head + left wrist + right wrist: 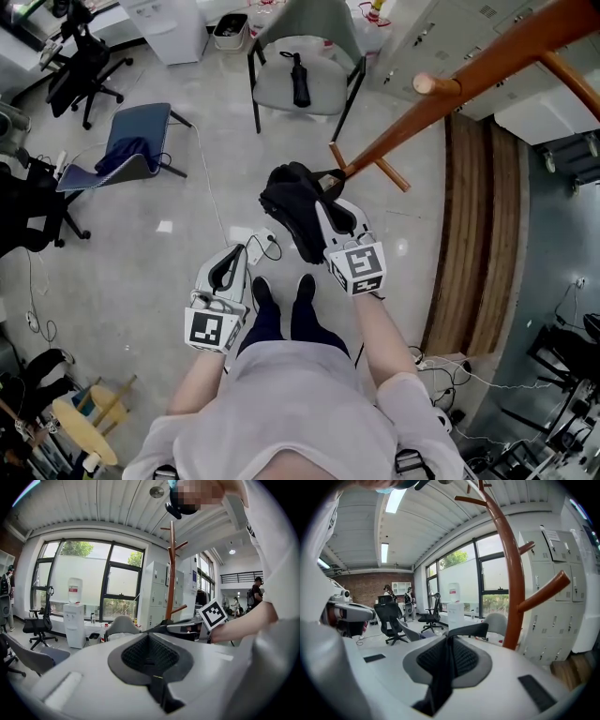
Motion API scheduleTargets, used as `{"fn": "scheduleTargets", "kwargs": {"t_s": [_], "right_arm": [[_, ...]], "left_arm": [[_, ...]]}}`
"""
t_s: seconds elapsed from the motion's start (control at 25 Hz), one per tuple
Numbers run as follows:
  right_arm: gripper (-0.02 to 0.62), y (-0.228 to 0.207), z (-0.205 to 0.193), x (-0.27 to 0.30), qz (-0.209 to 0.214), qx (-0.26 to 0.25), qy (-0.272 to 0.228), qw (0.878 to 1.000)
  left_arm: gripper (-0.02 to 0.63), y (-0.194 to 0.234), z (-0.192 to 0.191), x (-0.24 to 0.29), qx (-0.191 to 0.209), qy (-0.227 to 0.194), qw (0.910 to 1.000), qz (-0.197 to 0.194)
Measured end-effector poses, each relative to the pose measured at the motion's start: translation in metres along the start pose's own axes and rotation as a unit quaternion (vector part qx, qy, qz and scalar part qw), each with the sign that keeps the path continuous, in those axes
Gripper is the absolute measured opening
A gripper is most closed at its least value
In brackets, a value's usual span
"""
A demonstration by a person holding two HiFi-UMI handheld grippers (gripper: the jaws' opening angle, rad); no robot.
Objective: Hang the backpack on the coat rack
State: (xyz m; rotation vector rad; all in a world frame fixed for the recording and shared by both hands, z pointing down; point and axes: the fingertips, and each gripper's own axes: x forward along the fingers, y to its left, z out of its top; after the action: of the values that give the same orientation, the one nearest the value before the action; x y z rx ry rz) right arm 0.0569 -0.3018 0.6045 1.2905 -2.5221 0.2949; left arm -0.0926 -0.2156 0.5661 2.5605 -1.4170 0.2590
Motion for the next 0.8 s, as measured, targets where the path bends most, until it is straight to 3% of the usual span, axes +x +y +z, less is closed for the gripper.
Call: {"fn": "scheduleTargets", "kwargs": {"t_s": [0.8], "right_arm": [[0.043, -0.025, -0.067, 0.015, -0.036, 0.039, 0.072, 0.996]], "left_arm": [[0.009, -0.002, -0.011, 0.006, -0.01, 0.013, 0.9998, -0.01]]}}
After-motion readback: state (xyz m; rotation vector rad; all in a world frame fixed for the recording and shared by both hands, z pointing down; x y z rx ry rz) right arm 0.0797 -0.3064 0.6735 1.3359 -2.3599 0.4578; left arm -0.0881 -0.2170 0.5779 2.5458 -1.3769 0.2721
